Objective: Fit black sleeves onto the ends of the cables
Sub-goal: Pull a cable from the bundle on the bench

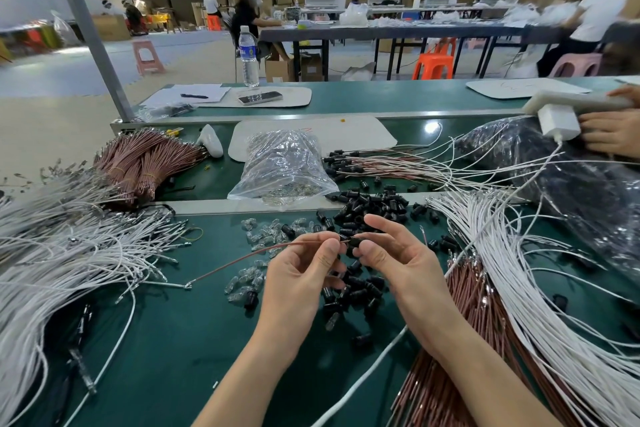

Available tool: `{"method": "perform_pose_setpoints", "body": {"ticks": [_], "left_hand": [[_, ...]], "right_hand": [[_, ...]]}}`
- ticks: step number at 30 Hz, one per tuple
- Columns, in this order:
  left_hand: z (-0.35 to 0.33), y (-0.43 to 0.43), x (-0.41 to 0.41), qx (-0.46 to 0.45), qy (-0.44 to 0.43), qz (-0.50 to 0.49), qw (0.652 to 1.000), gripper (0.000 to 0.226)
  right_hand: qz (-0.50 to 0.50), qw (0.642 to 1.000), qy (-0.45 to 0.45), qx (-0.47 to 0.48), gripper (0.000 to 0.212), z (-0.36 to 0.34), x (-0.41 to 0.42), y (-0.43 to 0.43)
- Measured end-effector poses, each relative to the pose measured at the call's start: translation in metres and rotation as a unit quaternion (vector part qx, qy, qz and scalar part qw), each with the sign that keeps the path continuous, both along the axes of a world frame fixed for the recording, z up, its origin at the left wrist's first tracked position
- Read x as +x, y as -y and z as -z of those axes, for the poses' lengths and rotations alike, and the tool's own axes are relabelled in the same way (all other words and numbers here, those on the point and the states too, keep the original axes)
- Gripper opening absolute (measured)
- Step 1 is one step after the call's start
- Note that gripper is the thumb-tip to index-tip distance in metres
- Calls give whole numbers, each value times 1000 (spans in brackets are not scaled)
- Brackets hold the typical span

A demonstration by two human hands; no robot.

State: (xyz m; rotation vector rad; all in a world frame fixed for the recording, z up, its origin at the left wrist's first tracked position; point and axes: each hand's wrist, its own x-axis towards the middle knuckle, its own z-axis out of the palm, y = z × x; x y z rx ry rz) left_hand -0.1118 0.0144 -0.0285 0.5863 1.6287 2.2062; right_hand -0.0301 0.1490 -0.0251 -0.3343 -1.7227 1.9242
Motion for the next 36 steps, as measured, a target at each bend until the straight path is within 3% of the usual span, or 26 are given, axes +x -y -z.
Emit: {"method": "perform_pose_setpoints", "body": {"ticks": [7,17,23,36], "left_hand": [[1,-1,0,2,7,-8,1000,15],[1,0,0,-7,-5,-22,1000,25],[2,-1,3,-27,-42,-31,998,10],[3,-4,1,-33,-30,-12,999,12]], "right_hand": [[-7,999,-16,-29,39,1,-1,1],[-4,1000,-11,24,37,0,0,4],[-2,999,-6,53,32,3,0,6],[0,999,-24,47,39,2,0,1]]}}
